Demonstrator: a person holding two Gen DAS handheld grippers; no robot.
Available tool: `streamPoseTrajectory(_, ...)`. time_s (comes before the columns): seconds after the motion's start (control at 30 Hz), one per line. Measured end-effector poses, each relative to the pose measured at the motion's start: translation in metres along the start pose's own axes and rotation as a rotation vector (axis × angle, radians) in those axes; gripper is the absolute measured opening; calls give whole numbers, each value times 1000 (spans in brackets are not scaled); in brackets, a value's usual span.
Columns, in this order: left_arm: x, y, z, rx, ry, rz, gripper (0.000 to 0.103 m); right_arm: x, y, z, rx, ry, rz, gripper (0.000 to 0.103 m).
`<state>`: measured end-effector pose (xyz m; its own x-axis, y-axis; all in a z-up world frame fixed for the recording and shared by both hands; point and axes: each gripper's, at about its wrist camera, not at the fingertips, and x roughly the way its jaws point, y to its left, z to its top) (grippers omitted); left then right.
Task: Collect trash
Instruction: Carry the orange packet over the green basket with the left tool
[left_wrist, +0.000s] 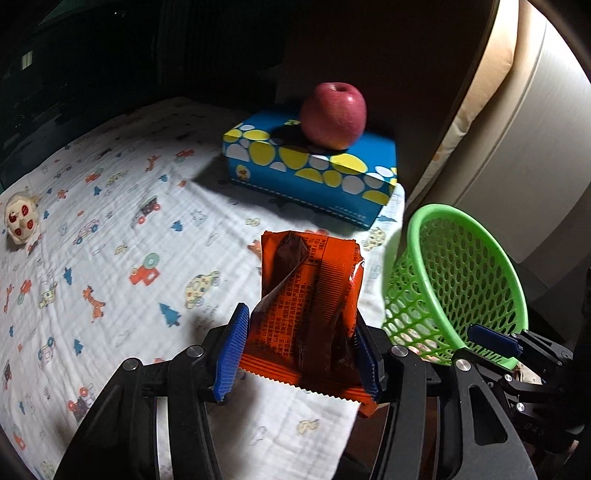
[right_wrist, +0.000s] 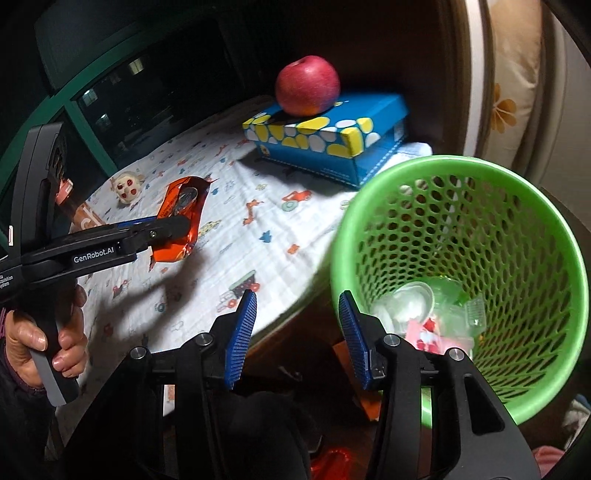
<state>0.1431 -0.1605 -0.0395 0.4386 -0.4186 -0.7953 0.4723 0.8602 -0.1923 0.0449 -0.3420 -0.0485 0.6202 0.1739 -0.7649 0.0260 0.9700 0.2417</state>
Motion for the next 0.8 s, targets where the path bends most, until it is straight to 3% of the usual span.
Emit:
streamPoseTrajectory(0.47, 29, -110, 13, 133, 40, -109, 51, -50, -82, -12, 147, -80, -114, 47)
streamPoseTrajectory(0.8, 53, -158, 14, 190, 81, -149, 51, -67, -111, -23, 203, -100, -145, 47)
